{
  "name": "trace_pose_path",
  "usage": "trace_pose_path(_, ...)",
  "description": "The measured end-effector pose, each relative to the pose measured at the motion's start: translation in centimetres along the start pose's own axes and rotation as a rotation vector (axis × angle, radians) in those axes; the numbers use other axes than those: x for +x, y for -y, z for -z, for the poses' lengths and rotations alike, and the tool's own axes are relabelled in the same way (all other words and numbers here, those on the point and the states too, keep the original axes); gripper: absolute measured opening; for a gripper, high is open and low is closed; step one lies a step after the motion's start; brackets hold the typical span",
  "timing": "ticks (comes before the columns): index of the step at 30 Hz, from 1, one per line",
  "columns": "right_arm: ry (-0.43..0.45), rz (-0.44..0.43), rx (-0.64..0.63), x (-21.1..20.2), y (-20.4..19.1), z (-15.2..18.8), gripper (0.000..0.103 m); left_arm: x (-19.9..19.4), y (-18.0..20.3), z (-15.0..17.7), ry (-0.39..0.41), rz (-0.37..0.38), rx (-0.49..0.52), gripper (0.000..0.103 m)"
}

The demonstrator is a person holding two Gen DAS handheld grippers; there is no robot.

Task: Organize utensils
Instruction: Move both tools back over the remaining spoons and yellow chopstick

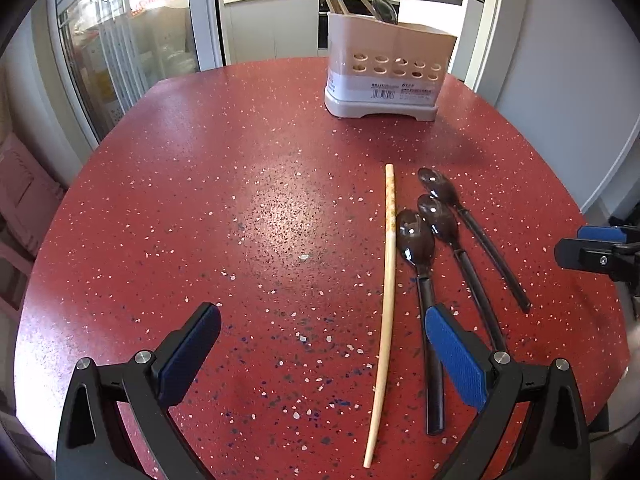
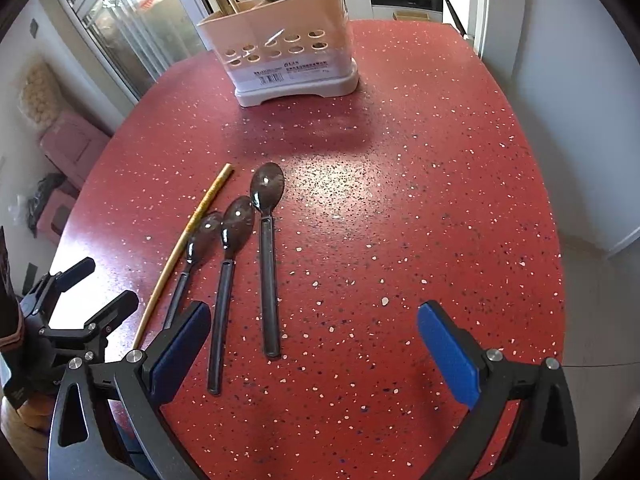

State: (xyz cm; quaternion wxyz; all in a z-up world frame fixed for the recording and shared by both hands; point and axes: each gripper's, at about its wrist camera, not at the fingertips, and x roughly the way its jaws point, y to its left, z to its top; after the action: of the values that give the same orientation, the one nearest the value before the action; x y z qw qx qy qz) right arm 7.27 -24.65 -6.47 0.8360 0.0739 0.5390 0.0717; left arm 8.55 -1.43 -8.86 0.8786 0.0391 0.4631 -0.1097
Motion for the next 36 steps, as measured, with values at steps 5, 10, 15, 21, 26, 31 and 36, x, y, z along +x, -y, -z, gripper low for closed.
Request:
trace_pose_path(5,-0.023,0.009,-0.016,0.6,-0.3,-0.7,0.103,0.7,-0.7,-0.1,-0.033,-0.003,-0.004,0.103)
trace_pose_path(10,-0.04,0.017,-0.025,1.2,-0.3,-1.5,0.103,0.8,-1.1,-0.2,-0.049,-0.014,0.014,0.103)
trace_pose_path(15,-0.076,0.015,-0.03,2.2,-0.5,-1.9,0.1,1.5,-1.5,-0.5,-0.068,-0.019,0.011,0.103)
trace_pose_path(21,-0.115,0.037,-0.074,3.8,-2.1,-2.8,0.082,3.1,-0.7,-1.0,-0.104,-0.019,0.048,0.103)
trace_pose_path(26,-0.165,0.083,-0.138,5.8,-4.0,-4.1,0.07,4.3,0.3,-1.5,-0.129,-0.033,0.111,0.103)
trace_pose_path(31,-0.2,0.157,-0.186,7.6,-5.4,-5.5,0.062,4.9,0.1,-2.6,-0.145,-0.042,0.109,0.103)
trace_pose_path(36,-0.24,0.153,-0.182,8.4,-6.1,-6.8,0.056,5.6,0.1,-3.5,-0.172,-0.018,0.102,0.103)
